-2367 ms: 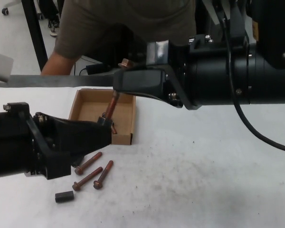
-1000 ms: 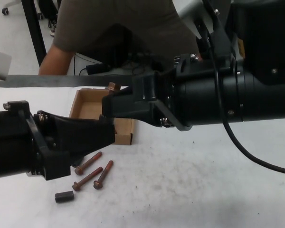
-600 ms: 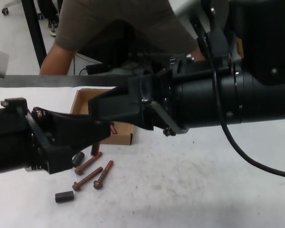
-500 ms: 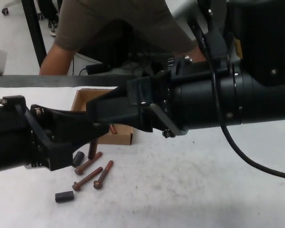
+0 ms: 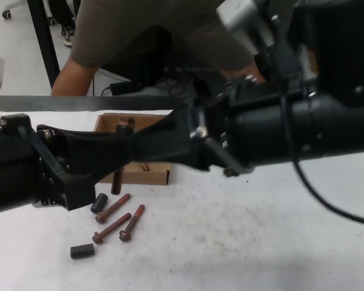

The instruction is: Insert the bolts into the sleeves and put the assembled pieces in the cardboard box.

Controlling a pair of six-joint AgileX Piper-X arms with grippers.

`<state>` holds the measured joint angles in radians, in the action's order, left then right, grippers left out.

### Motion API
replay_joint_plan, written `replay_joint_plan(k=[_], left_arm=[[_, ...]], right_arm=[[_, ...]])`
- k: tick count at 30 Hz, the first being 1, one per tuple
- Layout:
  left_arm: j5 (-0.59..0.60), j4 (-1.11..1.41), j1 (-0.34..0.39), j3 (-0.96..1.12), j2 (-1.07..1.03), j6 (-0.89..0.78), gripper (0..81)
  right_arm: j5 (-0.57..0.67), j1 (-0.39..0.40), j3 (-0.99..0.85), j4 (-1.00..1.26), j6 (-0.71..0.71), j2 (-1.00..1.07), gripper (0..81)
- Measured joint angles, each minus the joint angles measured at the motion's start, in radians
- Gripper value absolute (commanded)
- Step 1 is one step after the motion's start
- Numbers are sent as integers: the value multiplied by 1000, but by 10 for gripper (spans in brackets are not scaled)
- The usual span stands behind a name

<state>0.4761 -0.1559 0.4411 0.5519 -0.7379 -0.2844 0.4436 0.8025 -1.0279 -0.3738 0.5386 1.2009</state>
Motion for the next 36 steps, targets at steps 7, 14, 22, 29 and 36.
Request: replay_joint_plan(k=[7, 14, 22, 29, 36], left_arm=[[-75, 21, -20, 20, -164, 68, 8], [-88, 22, -124, 159, -564, 158, 8], [-115, 10, -207, 455, -938, 167, 8], [-120, -83, -210, 648, -1116, 173, 8], [-194, -191, -210, 760, -1226, 178, 41]], right_arm=[[0, -101, 0, -137, -112, -100, 435], [-2, -180, 0, -346, -245, -147, 159], [-2, -247, 0, -486, -373, -164, 2], [-2, -252, 0, -487, -379, -164, 2], [-2, -254, 0, -485, -379, -164, 2]])
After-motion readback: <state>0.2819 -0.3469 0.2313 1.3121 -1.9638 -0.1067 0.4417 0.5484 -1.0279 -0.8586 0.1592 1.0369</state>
